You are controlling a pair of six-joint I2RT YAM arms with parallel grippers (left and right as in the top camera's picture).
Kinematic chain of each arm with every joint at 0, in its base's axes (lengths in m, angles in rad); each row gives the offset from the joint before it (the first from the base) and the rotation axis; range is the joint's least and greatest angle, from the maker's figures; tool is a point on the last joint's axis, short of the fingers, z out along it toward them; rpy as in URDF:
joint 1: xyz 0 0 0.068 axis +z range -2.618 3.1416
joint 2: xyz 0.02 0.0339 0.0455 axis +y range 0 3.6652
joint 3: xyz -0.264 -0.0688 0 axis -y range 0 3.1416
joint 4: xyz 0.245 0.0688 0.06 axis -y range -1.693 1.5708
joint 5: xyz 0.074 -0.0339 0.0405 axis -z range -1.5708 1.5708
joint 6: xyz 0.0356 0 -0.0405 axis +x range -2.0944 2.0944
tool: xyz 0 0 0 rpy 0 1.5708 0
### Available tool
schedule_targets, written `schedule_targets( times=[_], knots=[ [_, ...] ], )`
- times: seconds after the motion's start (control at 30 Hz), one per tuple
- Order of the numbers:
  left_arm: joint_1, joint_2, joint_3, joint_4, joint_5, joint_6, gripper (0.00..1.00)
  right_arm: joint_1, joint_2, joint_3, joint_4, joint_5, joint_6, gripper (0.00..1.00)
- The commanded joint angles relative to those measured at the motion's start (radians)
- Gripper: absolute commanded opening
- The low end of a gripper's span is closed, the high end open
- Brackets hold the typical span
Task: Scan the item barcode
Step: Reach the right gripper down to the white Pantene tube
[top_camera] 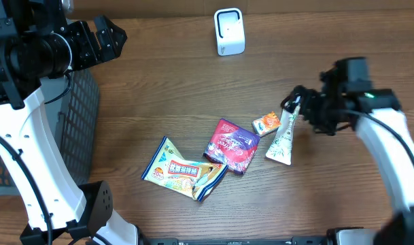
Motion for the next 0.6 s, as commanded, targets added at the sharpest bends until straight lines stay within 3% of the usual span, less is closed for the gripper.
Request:
schedule_targets(
  times=[0.0,0.57],
  knots=[
    [0.004,-0.005,0.011,0.002,0.011,0.008,1.00,0.026,0.064,0.015,0.006,0.061,0.012,1.00],
    [0.004,-0.005,0.011,0.002,0.011,0.008,1.00,0.025,0.080,0.014,0.015,0.054,0.008,1.00]
  ],
)
